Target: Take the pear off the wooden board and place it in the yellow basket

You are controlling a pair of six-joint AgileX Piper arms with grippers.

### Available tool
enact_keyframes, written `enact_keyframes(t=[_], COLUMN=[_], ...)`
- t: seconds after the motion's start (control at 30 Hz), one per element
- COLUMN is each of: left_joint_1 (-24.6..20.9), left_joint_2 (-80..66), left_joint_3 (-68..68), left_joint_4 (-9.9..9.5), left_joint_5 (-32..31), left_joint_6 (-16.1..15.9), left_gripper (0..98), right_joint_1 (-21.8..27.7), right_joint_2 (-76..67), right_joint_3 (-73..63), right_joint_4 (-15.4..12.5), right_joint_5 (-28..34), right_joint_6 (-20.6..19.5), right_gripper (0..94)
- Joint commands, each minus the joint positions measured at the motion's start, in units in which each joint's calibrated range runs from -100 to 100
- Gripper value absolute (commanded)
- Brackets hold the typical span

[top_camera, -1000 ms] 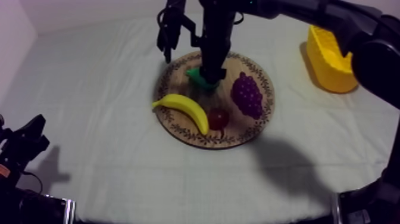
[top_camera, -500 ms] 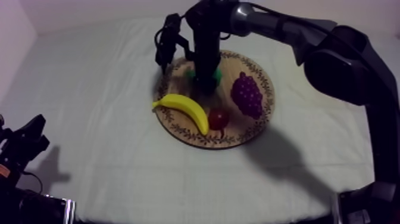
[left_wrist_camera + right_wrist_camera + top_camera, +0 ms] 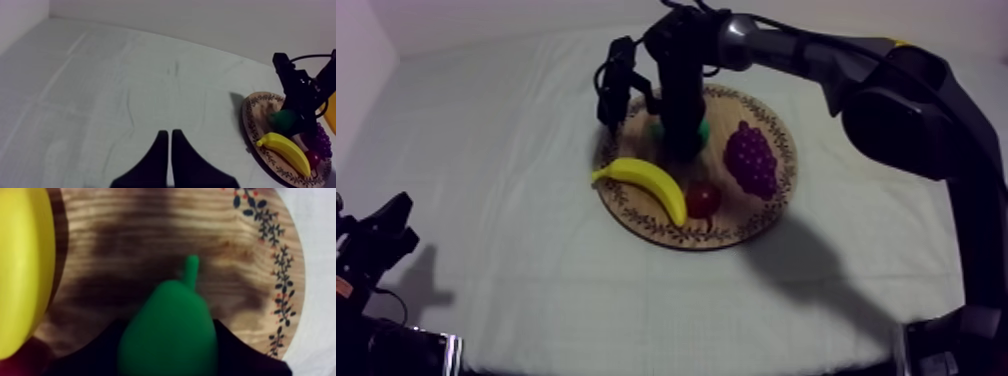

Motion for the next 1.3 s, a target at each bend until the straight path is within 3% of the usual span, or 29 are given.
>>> enact_keyframes(t=[0.0, 0.5, 0.7, 0.97, 1.27], left_joint_1=[0.00, 0.00, 0.00, 0.00, 0.00], left_joint_2=[0.00, 0.00, 0.00, 0.00, 0.00], left_joint_3=[-0.02, -0.02, -0.02, -0.02, -0.02], left_joint_4=[-0.02, -0.02, -0.02, -0.02, -0.02], left_joint_5=[0.00, 0.00, 0.00, 0.00, 0.00], left_joint_6=[0.02, 0.02, 0.02, 0.02, 0.02], left_gripper=[0.1, 0.1, 0.1, 0.1, 0.1], right_joint_1=[-0.07, 0.68, 3.27, 10.73, 23.07], right_joint_2=[-1.84, -21.06, -28.81, -36.06, -36.75], right_joint_3=[0.41, 2.09, 1.83, 4.12, 7.33], right_joint_4=[0.09, 0.17, -0.06, -1.61, -2.20], right_joint_5=[0.03, 6.27, 8.38, 10.10, 8.86], right_joint_6=[-0.03, 0.14, -4.64, -13.70, -14.74], right_gripper=[39.2, 36.8, 36.0, 35.7, 37.8])
